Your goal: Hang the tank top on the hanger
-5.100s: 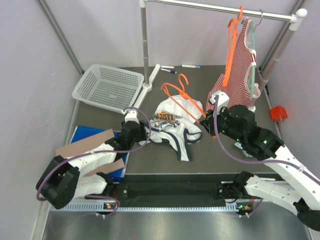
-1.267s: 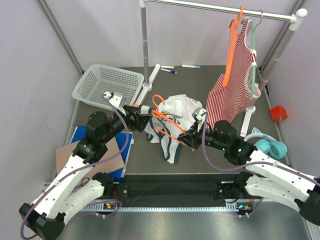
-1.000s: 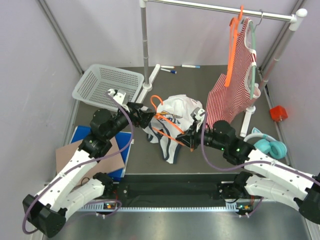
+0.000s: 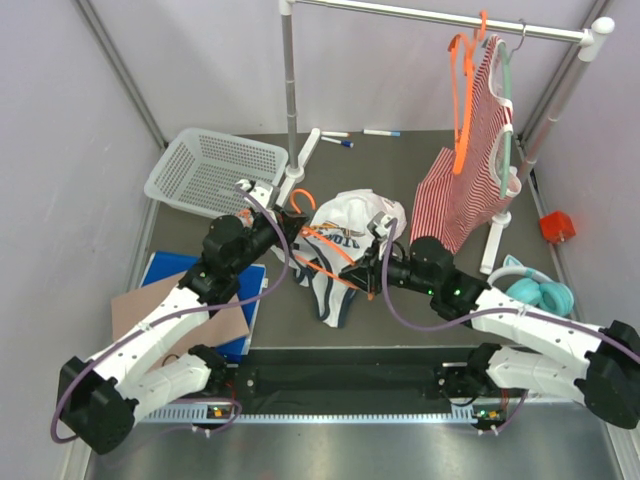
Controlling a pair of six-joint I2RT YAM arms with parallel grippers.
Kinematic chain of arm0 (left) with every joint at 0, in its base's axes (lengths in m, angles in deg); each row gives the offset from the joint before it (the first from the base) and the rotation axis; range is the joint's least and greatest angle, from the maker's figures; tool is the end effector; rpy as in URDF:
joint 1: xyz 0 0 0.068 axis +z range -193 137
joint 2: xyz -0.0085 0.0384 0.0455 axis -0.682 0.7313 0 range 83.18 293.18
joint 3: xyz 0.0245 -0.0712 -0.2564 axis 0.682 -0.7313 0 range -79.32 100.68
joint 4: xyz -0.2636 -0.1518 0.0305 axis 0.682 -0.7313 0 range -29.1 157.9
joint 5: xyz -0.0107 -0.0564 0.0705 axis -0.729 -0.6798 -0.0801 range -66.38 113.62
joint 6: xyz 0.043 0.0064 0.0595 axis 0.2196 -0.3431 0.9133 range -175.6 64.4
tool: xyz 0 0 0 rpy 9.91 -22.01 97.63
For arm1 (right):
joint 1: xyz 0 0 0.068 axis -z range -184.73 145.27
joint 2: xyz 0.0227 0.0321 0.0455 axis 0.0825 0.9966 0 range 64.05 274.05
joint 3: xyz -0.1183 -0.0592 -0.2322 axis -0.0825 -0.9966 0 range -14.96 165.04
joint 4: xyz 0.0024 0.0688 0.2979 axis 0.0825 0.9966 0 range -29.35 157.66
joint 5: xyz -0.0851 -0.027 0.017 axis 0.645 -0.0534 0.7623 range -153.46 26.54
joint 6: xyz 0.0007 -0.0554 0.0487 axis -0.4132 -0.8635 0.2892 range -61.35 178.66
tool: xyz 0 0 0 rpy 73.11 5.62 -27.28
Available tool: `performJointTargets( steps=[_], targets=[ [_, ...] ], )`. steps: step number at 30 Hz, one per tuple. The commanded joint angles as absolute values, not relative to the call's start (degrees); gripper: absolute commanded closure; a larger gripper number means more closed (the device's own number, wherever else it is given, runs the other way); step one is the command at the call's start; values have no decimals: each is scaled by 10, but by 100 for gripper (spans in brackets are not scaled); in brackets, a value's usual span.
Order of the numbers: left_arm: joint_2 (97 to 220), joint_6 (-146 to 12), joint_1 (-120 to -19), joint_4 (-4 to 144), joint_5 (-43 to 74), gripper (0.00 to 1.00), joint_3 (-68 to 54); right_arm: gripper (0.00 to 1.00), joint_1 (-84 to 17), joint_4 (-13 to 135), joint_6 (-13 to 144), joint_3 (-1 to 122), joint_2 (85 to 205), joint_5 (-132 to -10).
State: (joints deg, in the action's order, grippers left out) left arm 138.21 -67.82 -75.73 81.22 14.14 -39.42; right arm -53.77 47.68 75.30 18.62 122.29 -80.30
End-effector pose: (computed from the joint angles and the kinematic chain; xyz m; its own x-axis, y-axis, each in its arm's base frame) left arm 0.2502 -0.1729 0.3026 -0.1683 -0.1401 -0.9757 0.6509 0.7276 -0.2167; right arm 0.1862 0.2416 0.2389 -0.3875 -0.0281 -0.9214 -0.8326 0.4398 0.3367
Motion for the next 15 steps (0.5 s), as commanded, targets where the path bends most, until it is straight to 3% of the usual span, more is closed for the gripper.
performJointTargets(
  steps=[1, 2, 3, 6, 10, 15],
  targets=[
    [1386, -655, -765, 825, 159, 100, -394, 88, -547, 432, 752, 227, 1237, -798],
    [1387, -654, -766, 825, 176, 100, -395, 78, -548, 435, 751, 231, 1238, -796],
    [1387, -649, -765, 828, 183, 100, -399, 57, -547, 449, 751, 234, 1237, -791],
    [1388, -641, -766, 827, 212, 100, -405, 27, -547, 499, 741, 248, 1222, -755],
    [1377, -633, -766, 815, 250, 100, -413, 20, -547, 558, 747, 249, 1175, -684],
    [1371, -649, -766, 806, 320, 100, -418, 21, -546, 600, 772, 216, 1131, -651]
  ],
)
